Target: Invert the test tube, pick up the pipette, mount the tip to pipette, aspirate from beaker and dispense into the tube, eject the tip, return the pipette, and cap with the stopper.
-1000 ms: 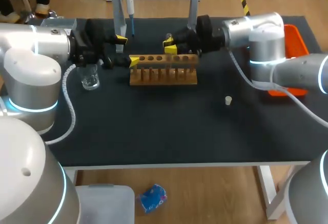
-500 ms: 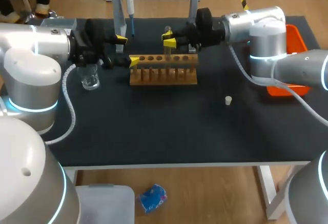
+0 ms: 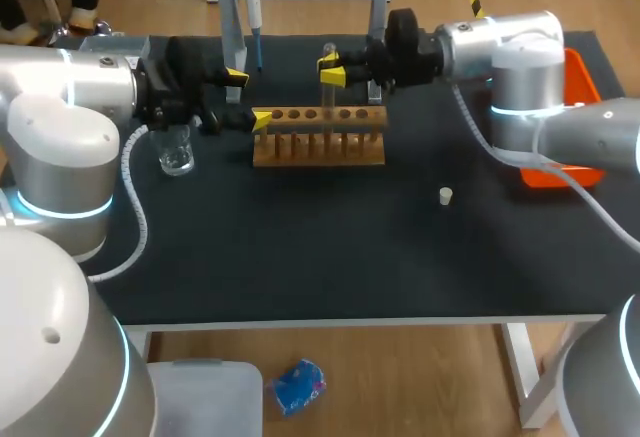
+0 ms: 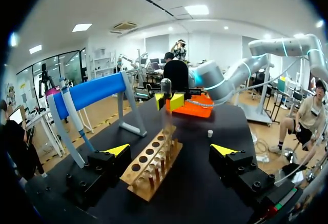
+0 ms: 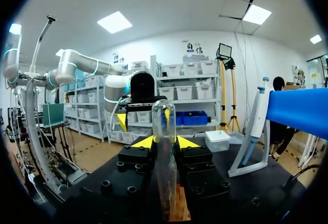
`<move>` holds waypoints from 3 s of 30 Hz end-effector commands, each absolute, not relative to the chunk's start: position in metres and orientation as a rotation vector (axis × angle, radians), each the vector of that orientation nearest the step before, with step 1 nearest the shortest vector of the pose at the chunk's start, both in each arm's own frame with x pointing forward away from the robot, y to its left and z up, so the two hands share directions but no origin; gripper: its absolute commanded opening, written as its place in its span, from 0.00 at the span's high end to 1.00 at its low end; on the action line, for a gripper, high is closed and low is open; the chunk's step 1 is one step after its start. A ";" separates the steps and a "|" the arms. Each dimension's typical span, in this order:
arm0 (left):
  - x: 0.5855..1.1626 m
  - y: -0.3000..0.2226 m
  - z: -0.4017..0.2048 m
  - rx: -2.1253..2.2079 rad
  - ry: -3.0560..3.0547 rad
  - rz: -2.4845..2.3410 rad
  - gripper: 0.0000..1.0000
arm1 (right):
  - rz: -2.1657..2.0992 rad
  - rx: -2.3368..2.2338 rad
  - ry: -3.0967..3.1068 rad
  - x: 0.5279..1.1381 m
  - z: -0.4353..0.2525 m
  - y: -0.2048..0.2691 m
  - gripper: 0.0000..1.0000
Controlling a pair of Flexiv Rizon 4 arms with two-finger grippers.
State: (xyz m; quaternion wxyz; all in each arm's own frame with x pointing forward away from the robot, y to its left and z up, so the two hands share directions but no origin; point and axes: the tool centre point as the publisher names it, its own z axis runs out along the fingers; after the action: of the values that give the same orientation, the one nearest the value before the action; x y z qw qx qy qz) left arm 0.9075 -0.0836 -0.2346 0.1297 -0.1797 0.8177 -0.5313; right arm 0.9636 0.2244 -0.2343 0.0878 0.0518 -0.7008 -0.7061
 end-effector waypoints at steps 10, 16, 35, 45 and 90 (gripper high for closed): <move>0.907 -0.083 -0.236 -0.520 2.369 -1.549 0.00 | -2.128 0.135 -2.104 0.959 -0.221 0.221 1.00; 0.907 -0.083 -0.236 -0.520 2.369 -1.549 0.00 | -2.135 0.136 -2.108 0.960 -0.217 0.219 1.00; 0.907 -0.083 -0.236 -0.520 2.369 -1.549 0.00 | -2.099 0.108 -2.164 0.955 -0.197 0.211 1.00; 0.907 -0.083 -0.236 -0.520 2.369 -1.549 0.00 | -1.851 -0.605 -1.601 0.973 -0.189 0.199 1.00; 0.907 -0.083 -0.236 -0.520 2.369 -1.549 0.00 | -1.016 -1.077 -1.220 0.980 -0.213 0.189 1.00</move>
State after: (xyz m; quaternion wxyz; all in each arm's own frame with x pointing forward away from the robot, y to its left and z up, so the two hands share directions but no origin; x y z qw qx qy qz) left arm 0.9075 -0.0836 -0.2346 0.1296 -0.1796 0.8177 -0.5313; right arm 0.9744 0.1903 -0.2184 0.5705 -0.4556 -0.5099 -0.4549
